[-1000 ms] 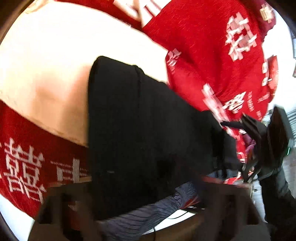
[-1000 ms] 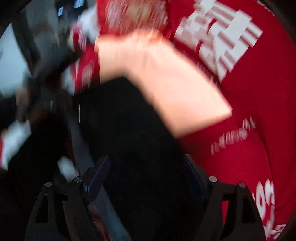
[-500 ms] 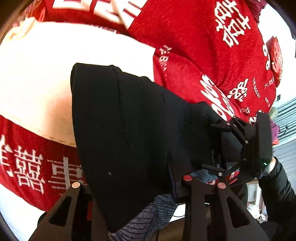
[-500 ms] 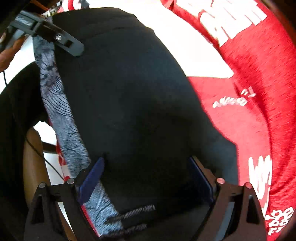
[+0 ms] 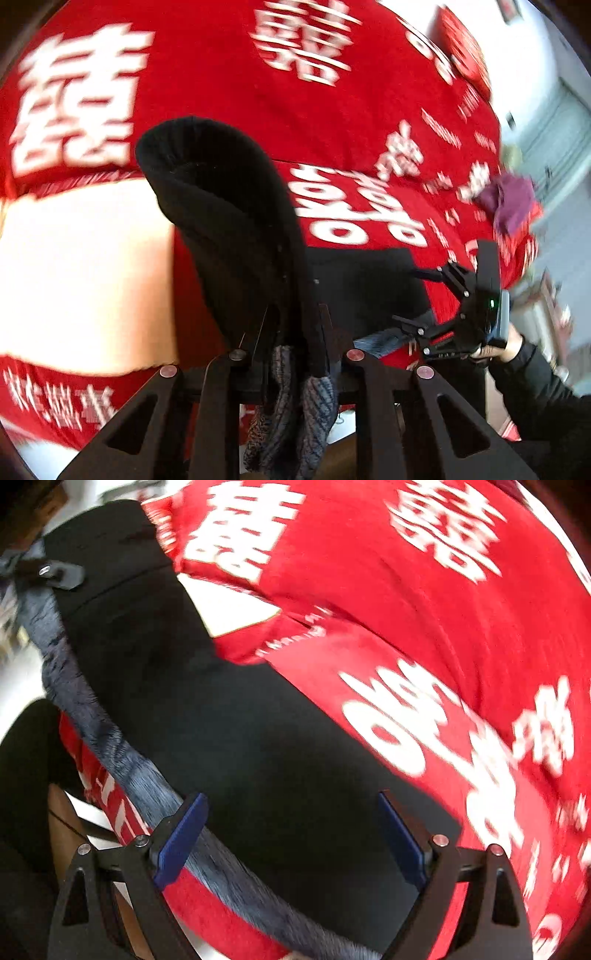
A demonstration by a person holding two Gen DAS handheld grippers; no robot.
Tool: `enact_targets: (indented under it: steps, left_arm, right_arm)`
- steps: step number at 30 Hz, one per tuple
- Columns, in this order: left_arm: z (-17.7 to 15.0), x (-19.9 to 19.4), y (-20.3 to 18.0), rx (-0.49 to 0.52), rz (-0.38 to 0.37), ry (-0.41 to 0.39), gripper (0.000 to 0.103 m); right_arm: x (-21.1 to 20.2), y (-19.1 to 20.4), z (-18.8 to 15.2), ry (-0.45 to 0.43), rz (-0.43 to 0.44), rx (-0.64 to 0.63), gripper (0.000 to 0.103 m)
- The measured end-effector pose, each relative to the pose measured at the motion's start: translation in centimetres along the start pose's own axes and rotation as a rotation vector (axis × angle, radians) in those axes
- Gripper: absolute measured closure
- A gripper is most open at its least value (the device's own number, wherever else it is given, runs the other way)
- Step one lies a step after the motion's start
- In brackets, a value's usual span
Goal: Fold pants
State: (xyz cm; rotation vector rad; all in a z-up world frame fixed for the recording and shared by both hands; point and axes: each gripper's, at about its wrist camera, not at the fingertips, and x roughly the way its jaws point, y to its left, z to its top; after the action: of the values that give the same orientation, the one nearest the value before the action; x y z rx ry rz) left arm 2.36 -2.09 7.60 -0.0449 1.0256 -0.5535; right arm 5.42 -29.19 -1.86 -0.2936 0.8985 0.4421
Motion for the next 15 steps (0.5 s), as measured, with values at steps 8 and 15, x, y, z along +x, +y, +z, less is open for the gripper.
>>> enact_targets:
  steps: [8, 15]
  left_arm:
    - [1.3, 7.6, -9.2, 0.140, -0.034, 0.131, 0.083]
    - [0.5, 13.9, -13.2, 0.192, -0.013, 0.240, 0.083]
  right_arm:
    - [-0.6, -1.1, -3.9, -0.061, 0.063, 0.144, 0.010]
    - [-1.7, -3.0, -7.2, -0.067, 0.059, 0.231, 0.010]
